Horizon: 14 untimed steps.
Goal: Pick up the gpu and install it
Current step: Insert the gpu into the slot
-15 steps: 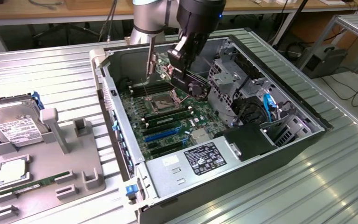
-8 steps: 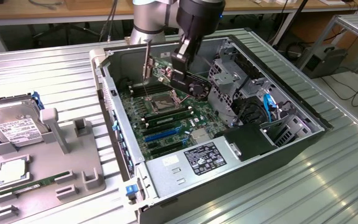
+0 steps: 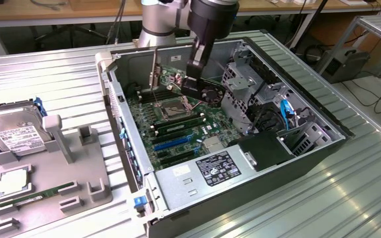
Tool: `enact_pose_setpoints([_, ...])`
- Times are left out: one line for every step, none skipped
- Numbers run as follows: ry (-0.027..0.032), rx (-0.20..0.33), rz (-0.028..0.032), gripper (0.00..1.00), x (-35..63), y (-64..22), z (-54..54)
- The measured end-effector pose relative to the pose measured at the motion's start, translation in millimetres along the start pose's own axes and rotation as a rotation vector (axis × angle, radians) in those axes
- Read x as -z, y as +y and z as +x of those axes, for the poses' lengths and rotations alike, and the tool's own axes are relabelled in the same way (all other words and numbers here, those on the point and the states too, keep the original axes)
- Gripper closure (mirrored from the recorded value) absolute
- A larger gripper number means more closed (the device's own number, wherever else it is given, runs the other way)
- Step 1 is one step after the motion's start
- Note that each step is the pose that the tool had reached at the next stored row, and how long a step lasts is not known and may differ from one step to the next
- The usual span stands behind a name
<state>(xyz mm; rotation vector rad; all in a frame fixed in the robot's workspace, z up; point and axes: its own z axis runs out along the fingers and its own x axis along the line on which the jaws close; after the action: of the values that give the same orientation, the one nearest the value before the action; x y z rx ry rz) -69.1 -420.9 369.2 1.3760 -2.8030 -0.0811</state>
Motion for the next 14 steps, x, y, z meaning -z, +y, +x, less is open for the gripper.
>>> enact_pose_setpoints([0.0010, 0.017, -0.0001, 0.74, -0.4, 0.0, 0.0])
enact_pose_setpoints([0.0020, 0.036, -0.0003, 0.74, -0.9, -0.1, 0.0])
enact_pose_setpoints([0.0029, 0.054, -0.0004, 0.74, -1.3, -0.1, 0.0])
enact_pose_setpoints([0.0040, 0.073, -0.0005, 0.74, -1.7, -0.1, 0.0])
enact_pose_setpoints([0.0048, 0.090, -0.0006, 0.74, -2.2, -0.1, 0.0])
enact_pose_setpoints([0.0064, 0.118, -0.0008, 0.74, -2.8, -0.2, 0.0])
enact_pose_setpoints([0.0081, 0.149, -0.0010, 0.74, -3.6, -0.2, 0.0])
enact_pose_setpoints([0.0098, 0.181, -0.0012, 0.74, -4.4, -0.2, 0.0])
enact_pose_setpoints([0.0111, 0.202, -0.0013, 0.74, -4.9, -0.3, 0.0])
enact_pose_setpoints([0.0120, 0.220, -0.0015, 0.74, -5.4, -0.3, 0.0])
enact_pose_setpoints([0.0130, 0.238, -0.0016, 0.74, -5.8, -0.3, 0.0])
enact_pose_setpoints([0.0140, 0.256, -0.0017, 0.74, -6.3, -0.4, 0.0])
enact_pose_setpoints([0.0150, 0.276, -0.0019, 0.74, -6.8, -0.4, 0.0])
enact_pose_setpoints([0.0162, 0.296, -0.0020, 0.74, -7.2, -0.4, 0.0])
